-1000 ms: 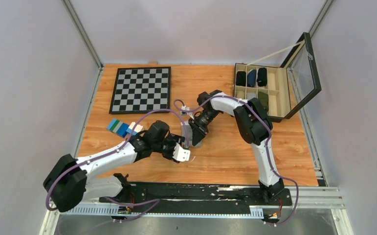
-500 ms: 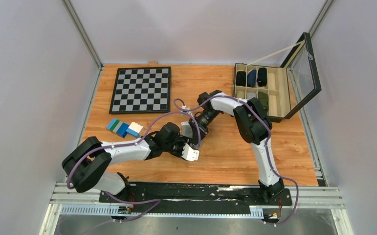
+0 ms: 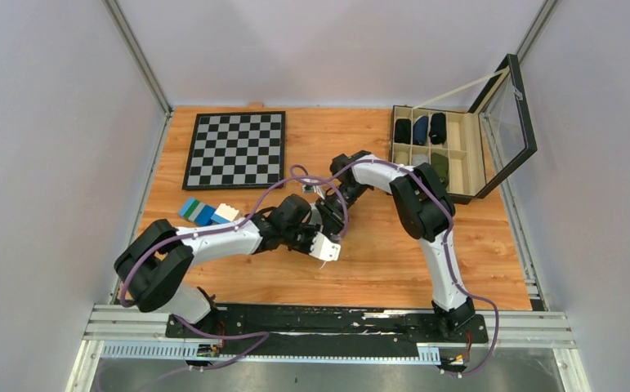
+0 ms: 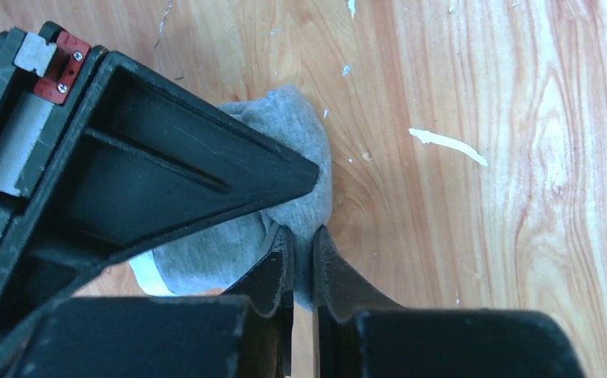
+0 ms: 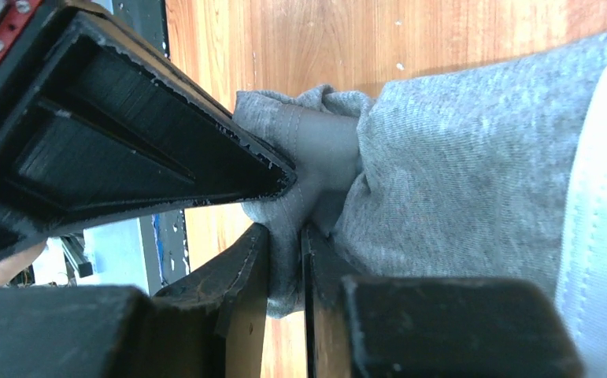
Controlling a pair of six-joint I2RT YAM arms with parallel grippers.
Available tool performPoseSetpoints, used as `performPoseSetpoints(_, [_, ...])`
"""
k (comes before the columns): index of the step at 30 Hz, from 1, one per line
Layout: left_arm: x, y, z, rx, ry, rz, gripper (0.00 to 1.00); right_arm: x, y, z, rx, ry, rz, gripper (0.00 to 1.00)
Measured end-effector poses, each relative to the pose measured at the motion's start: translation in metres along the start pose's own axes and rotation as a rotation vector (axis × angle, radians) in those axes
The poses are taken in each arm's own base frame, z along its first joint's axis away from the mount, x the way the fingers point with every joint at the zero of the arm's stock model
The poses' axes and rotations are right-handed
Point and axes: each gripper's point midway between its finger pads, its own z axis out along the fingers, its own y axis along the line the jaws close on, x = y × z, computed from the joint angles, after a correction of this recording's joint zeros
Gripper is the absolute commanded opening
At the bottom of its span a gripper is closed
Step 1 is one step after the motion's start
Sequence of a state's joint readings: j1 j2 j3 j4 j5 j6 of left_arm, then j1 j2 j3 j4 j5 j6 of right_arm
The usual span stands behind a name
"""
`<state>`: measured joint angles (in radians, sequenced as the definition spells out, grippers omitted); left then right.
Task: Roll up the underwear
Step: Roll the underwear to the center of the board.
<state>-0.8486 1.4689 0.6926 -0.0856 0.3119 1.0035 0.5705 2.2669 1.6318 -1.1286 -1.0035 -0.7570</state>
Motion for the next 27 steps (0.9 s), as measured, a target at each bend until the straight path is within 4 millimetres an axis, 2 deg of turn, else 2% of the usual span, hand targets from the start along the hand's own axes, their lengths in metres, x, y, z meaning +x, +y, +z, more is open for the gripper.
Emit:
performPoseSetpoints(4, [-0.007,0.005,0.004,0.118,0.043,-0.063,0.00,0.003,0.001,-0.012,0.037,0.013,0.012,0.39])
performPoseSetpoints(5, [-0.010,0.006,0.006,0.144,0.043,-0.079,0.00,0.004,0.002,-0.018,0.048,0.013,0.015,0.46])
performPoseSetpoints(7, [-0.017,0.004,0.007,0.183,0.026,-0.106,0.00,0.004,0.005,-0.036,0.067,-0.008,0.028,0.49])
performPoseSetpoints(9, [-0.019,-0.007,0.005,0.226,0.014,-0.139,0.00,0.003,0.008,-0.062,0.098,-0.046,0.043,0.49])
performPoseSetpoints(13, [-0.024,-0.025,0.001,0.299,-0.006,-0.220,0.00,0.004,0.012,-0.134,0.216,-0.174,0.048,0.47])
performPoseSetpoints(17, [-0.029,-0.031,-0.002,0.369,-0.037,-0.326,0.00,0.011,0.025,-0.198,0.360,-0.294,0.027,0.47])
performPoseSetpoints(19, [-0.029,-0.029,-0.001,0.413,-0.056,-0.396,0.00,0.015,0.039,-0.214,0.425,-0.329,-0.004,0.47])
performPoseSetpoints(22, [-0.024,-0.021,0.001,0.485,-0.098,-0.546,0.00,0.021,0.069,-0.217,0.494,-0.352,-0.085,0.47])
performPoseSetpoints(24, [-0.019,-0.014,0.002,0.537,-0.139,-0.665,0.00,0.026,0.089,-0.206,0.525,-0.356,-0.156,0.47])
performPoseSetpoints(27, [-0.012,-0.007,0.001,0.611,-0.185,-0.815,0.00,0.031,0.103,-0.191,0.548,-0.333,-0.231,0.46])
